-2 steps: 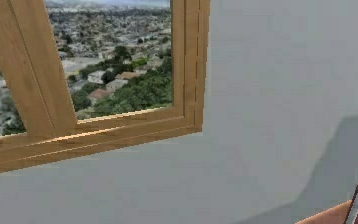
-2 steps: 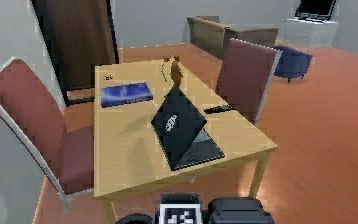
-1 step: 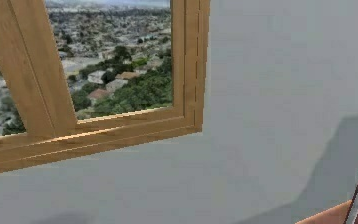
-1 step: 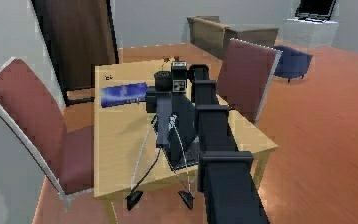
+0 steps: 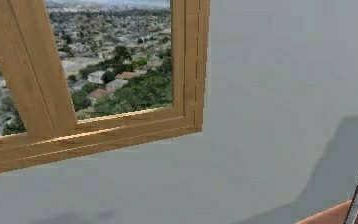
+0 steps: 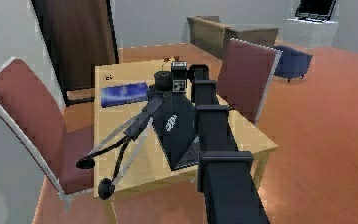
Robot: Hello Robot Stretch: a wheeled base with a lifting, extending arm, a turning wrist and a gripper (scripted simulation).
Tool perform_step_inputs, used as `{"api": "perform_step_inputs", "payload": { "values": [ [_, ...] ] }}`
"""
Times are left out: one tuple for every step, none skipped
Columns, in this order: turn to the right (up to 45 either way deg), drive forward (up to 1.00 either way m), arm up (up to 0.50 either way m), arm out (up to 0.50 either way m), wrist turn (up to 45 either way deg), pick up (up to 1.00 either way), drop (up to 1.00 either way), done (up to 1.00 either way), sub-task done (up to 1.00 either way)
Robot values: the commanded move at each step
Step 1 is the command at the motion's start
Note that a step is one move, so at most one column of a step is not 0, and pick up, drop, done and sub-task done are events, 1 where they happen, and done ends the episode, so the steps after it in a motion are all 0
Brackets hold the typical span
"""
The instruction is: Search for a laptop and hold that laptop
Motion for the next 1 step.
{"api": "perform_step_inputs", "payload": {
  "values": [
    [0.0, 0.00, 0.00, 0.00, 45.0, 0.00, 0.00, 0.00, 0.00]
  ]
}}
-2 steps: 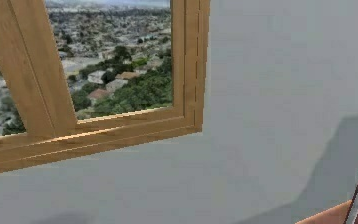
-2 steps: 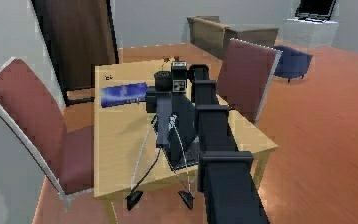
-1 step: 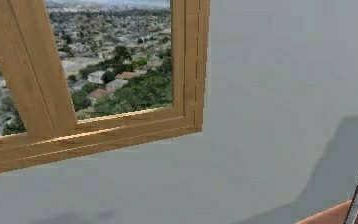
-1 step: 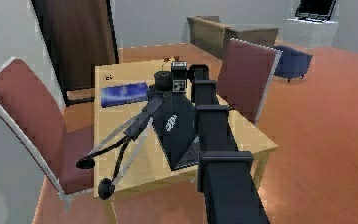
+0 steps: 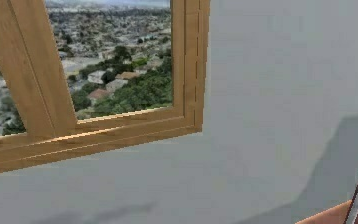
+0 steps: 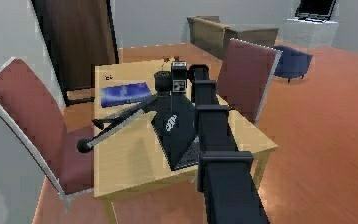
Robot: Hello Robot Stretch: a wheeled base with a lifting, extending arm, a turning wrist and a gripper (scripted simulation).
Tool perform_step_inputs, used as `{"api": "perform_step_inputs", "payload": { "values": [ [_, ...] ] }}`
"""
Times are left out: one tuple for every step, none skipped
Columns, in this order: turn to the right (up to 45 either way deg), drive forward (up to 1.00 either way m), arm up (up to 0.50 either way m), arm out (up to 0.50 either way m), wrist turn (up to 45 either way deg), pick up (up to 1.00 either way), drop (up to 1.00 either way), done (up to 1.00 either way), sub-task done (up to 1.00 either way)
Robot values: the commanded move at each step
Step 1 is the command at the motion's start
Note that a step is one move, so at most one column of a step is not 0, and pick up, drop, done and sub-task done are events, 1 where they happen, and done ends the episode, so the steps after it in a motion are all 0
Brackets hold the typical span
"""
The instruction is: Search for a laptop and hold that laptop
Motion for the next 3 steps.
{"api": "perform_step_inputs", "payload": {
  "values": [
    [0.0, 0.00, 0.00, 0.00, 45.0, 0.00, 0.00, 0.00, 0.00],
    [0.0, 0.00, 0.00, 0.00, 42.0, 0.00, 0.00, 0.00, 0.00],
    [0.0, 0.00, -0.30, 0.00, 0.0, 0.00, 0.00, 0.00, 0.00]
  ]
}}
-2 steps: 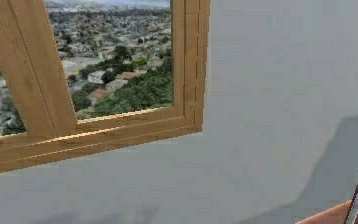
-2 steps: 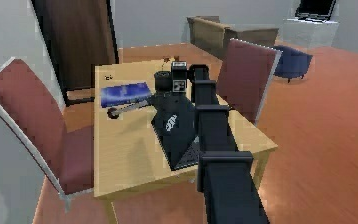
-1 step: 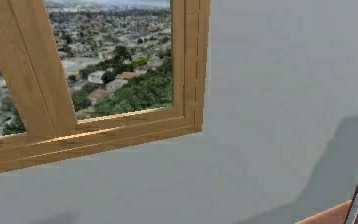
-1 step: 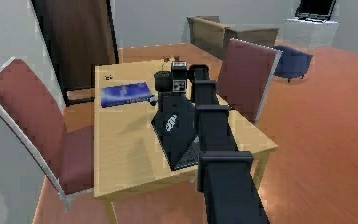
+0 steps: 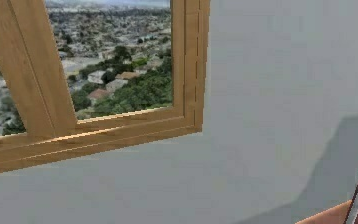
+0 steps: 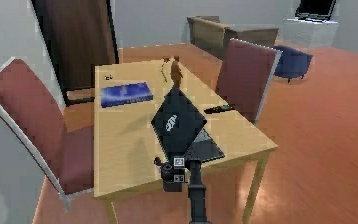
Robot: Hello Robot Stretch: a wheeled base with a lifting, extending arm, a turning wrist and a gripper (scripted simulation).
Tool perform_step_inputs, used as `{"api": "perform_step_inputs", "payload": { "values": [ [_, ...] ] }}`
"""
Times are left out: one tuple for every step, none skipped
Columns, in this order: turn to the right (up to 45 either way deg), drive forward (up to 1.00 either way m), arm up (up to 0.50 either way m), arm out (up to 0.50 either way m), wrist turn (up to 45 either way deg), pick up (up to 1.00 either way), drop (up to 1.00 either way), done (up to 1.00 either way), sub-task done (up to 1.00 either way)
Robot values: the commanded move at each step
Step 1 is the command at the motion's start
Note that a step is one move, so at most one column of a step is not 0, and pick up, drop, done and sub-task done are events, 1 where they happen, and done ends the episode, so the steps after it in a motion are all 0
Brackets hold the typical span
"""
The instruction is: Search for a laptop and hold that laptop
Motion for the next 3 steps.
{"api": "perform_step_inputs", "payload": {
  "values": [
    [0.0, 0.00, 0.00, 0.00, 0.0, 1.00, 0.00, 0.00, 0.00],
    [0.0, 0.00, 0.10, 0.00, 0.0, 0.00, 0.00, 0.00, 0.00],
    [0.0, 0.00, 0.00, 0.00, 0.0, 0.00, 0.00, 1.00, 0.00]
  ]
}}
